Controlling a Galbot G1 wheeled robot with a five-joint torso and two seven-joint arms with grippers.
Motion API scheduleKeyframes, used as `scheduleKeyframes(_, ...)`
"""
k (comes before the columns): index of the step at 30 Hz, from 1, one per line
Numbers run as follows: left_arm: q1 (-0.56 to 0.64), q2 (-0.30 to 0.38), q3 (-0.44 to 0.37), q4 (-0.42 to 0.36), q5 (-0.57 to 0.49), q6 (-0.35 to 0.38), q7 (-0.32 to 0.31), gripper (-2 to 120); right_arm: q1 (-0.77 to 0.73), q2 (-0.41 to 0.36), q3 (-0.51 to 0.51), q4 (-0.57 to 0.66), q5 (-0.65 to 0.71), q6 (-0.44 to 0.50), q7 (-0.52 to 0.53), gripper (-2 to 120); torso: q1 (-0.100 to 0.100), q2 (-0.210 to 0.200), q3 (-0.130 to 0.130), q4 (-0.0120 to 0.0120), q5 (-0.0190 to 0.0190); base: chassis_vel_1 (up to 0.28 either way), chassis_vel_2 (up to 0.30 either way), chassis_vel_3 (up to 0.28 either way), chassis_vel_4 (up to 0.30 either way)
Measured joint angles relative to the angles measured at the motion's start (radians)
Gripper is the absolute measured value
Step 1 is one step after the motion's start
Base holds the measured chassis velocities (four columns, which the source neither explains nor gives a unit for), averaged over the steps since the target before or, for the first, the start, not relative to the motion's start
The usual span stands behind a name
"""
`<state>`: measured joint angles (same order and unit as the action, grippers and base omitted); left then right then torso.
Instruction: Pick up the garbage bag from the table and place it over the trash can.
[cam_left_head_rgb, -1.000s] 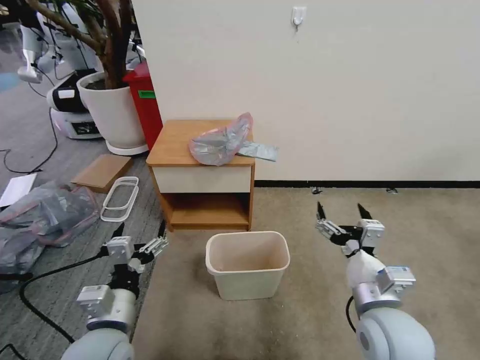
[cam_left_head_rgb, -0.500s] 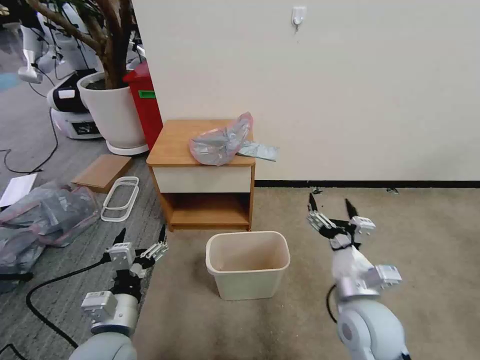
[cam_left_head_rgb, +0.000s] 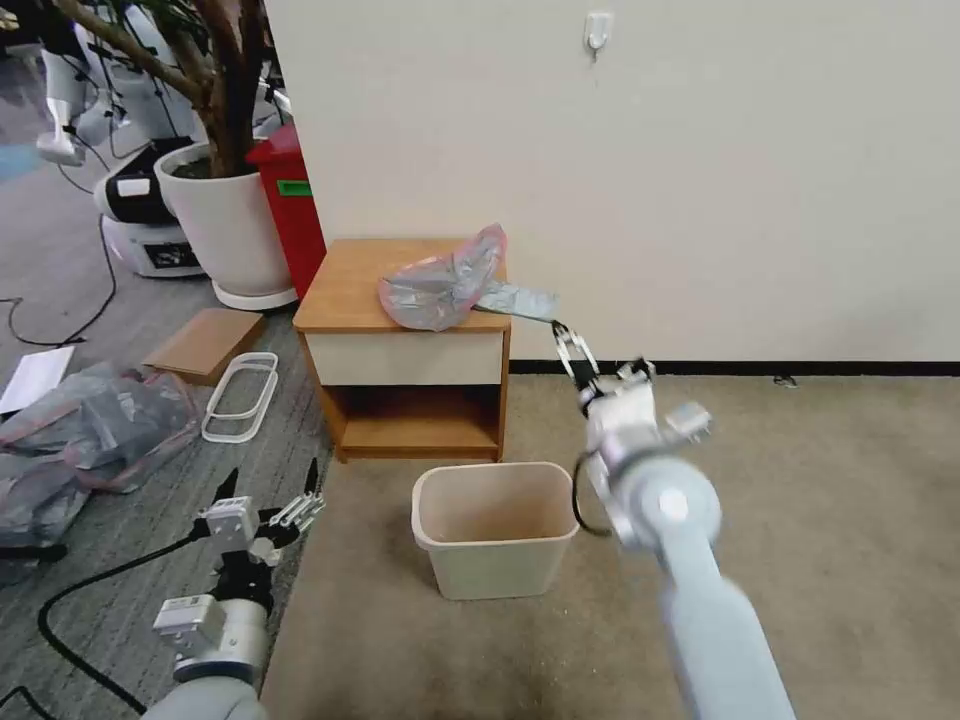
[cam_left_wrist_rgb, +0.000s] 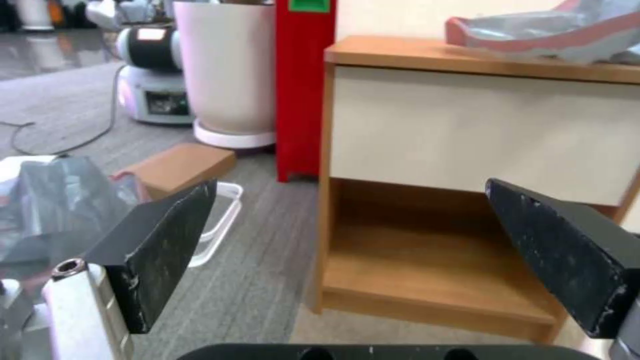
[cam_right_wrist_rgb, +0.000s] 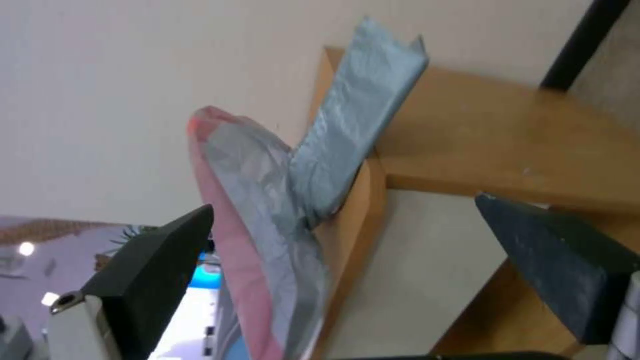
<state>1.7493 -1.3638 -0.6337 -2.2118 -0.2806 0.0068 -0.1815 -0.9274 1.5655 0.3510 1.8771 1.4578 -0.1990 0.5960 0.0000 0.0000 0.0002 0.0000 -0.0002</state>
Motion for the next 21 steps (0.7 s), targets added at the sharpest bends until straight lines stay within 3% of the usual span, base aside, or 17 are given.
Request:
scheduleKeyframes(7, 0.011, -0.019, -0.026, 0.002, 0.005, 0.000, -0.017, 100, 0.128, 0.042, 0.036, -0.166, 0.024, -0.001, -0.012, 100, 0.000, 0.000, 0.000, 0.0002, 0.0002, 0.000, 0.000, 0.000, 0.000)
scheduleKeyframes(21, 0.034, -0.058, -0.080, -0.004, 0.022, -0.001, -0.019, 100, 0.286, 0.046, 0.058, -0.439, 0.036, 0.002, -0.062, 100, 0.000, 0.000, 0.000, -0.0001, 0.0002, 0.000, 0.000, 0.000, 0.000)
